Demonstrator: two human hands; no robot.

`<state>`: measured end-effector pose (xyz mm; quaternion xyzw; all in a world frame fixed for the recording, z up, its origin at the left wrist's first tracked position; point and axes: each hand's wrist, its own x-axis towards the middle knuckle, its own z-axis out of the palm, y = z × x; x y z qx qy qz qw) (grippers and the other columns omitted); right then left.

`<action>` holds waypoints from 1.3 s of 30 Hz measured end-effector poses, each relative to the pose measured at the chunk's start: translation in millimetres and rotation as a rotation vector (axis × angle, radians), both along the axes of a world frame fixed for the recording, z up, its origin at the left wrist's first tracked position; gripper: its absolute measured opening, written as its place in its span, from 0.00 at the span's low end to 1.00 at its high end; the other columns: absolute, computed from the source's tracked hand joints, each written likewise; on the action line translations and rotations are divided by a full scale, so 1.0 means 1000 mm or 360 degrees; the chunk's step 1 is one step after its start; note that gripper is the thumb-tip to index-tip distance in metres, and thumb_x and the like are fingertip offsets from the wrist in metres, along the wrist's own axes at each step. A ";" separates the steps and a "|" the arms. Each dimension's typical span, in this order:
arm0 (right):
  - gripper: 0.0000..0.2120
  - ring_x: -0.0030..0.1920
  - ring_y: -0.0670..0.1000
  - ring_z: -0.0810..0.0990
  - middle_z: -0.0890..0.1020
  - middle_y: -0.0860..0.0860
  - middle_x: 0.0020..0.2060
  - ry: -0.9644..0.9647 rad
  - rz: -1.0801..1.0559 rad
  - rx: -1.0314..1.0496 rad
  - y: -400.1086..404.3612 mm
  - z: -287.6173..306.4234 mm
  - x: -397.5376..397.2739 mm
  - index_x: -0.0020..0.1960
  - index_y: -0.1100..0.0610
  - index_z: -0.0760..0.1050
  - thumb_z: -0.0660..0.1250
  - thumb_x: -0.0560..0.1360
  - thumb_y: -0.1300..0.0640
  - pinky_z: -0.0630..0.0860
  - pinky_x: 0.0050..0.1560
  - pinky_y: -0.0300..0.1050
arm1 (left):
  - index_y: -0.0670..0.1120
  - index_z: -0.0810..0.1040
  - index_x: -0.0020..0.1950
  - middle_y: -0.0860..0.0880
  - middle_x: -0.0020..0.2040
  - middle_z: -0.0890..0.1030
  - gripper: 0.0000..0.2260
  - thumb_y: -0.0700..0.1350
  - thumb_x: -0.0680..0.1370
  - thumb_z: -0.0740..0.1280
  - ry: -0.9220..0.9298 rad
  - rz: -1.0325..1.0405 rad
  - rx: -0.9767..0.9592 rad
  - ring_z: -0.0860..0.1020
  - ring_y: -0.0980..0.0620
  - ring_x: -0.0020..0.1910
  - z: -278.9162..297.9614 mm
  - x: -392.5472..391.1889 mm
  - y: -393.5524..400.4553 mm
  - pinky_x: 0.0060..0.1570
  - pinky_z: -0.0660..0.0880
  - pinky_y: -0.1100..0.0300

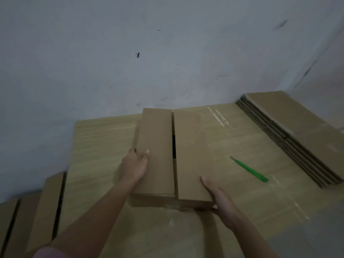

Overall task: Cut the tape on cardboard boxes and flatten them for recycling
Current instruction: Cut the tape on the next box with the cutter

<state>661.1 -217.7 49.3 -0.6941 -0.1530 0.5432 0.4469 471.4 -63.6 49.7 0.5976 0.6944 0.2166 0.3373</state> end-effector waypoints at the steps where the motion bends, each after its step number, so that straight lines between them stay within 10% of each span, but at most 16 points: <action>1: 0.32 0.52 0.48 0.79 0.82 0.48 0.53 0.0070 0.0014 -0.0020 0.006 0.000 0.009 0.61 0.52 0.74 0.71 0.61 0.40 0.77 0.49 0.48 | 0.42 0.73 0.64 0.40 0.60 0.78 0.22 0.56 0.78 0.63 0.0009 -0.0005 0.0002 0.75 0.39 0.59 0.000 0.007 0.004 0.55 0.70 0.52; 6: 0.12 0.34 0.47 0.82 0.84 0.50 0.36 0.0368 0.0107 -0.0036 0.035 0.015 0.059 0.47 0.56 0.79 0.71 0.65 0.52 0.72 0.31 0.38 | 0.41 0.72 0.65 0.39 0.60 0.78 0.23 0.57 0.78 0.62 0.0011 -0.0015 0.0030 0.75 0.39 0.59 -0.003 0.035 0.020 0.55 0.70 0.52; 15: 0.32 0.43 0.56 0.83 0.85 0.55 0.42 -0.0328 0.0357 0.0152 0.107 0.093 0.121 0.48 0.60 0.81 0.81 0.46 0.49 0.80 0.46 0.55 | 0.38 0.72 0.65 0.41 0.61 0.76 0.20 0.45 0.76 0.69 -0.0298 0.0233 0.0249 0.73 0.42 0.63 0.012 0.070 0.034 0.58 0.69 0.55; 18: 0.26 0.44 0.51 0.78 0.78 0.48 0.44 -0.0851 0.0484 0.0341 0.121 0.125 0.124 0.49 0.48 0.70 0.80 0.58 0.51 0.79 0.44 0.50 | 0.39 0.69 0.68 0.44 0.65 0.73 0.21 0.37 0.75 0.68 -0.0430 0.0363 0.0811 0.71 0.49 0.64 0.032 0.076 0.023 0.64 0.69 0.50; 21: 0.49 0.62 0.56 0.67 0.68 0.54 0.62 -0.2088 0.0840 0.0357 0.126 0.125 0.118 0.70 0.54 0.61 0.75 0.55 0.38 0.63 0.64 0.52 | 0.39 0.70 0.64 0.49 0.60 0.72 0.18 0.39 0.74 0.63 -0.0458 0.0363 0.1355 0.70 0.55 0.60 0.046 0.080 0.011 0.61 0.70 0.53; 23: 0.56 0.58 0.58 0.65 0.68 0.59 0.60 -0.2656 0.0878 0.0695 0.127 0.101 0.118 0.72 0.60 0.60 0.73 0.51 0.37 0.58 0.60 0.52 | 0.38 0.71 0.63 0.48 0.60 0.71 0.18 0.40 0.74 0.62 -0.0456 0.0329 0.1547 0.70 0.52 0.63 0.053 0.087 0.004 0.63 0.68 0.52; 27: 0.33 0.56 0.61 0.69 0.68 0.62 0.59 -0.3080 0.1046 0.1361 0.124 0.027 0.123 0.71 0.62 0.63 0.64 0.67 0.55 0.64 0.55 0.55 | 0.38 0.72 0.61 0.43 0.60 0.73 0.17 0.42 0.75 0.62 -0.0249 0.0041 0.1558 0.68 0.49 0.66 0.059 0.113 -0.009 0.67 0.62 0.60; 33: 0.26 0.54 0.56 0.70 0.70 0.58 0.58 -0.2514 0.1037 0.1319 0.090 -0.025 0.174 0.68 0.62 0.65 0.56 0.77 0.45 0.74 0.54 0.48 | 0.39 0.68 0.70 0.41 0.71 0.67 0.37 0.63 0.69 0.59 0.0564 -0.0817 0.0998 0.60 0.44 0.74 0.015 0.141 -0.001 0.70 0.60 0.47; 36: 0.24 0.54 0.60 0.73 0.75 0.62 0.55 -0.2349 0.0723 0.0852 0.062 -0.049 0.207 0.63 0.65 0.70 0.58 0.72 0.53 0.75 0.51 0.53 | 0.46 0.52 0.77 0.49 0.78 0.50 0.42 0.65 0.72 0.64 0.0871 -0.0894 0.0570 0.47 0.51 0.77 -0.004 0.149 0.001 0.73 0.46 0.47; 39: 0.23 0.43 0.65 0.77 0.76 0.63 0.45 -0.2268 0.0871 0.0135 0.037 -0.072 0.231 0.55 0.66 0.75 0.74 0.63 0.59 0.77 0.38 0.56 | 0.43 0.60 0.75 0.45 0.76 0.59 0.38 0.55 0.71 0.72 0.0902 -0.0832 0.0697 0.59 0.45 0.75 -0.013 0.151 0.000 0.70 0.54 0.40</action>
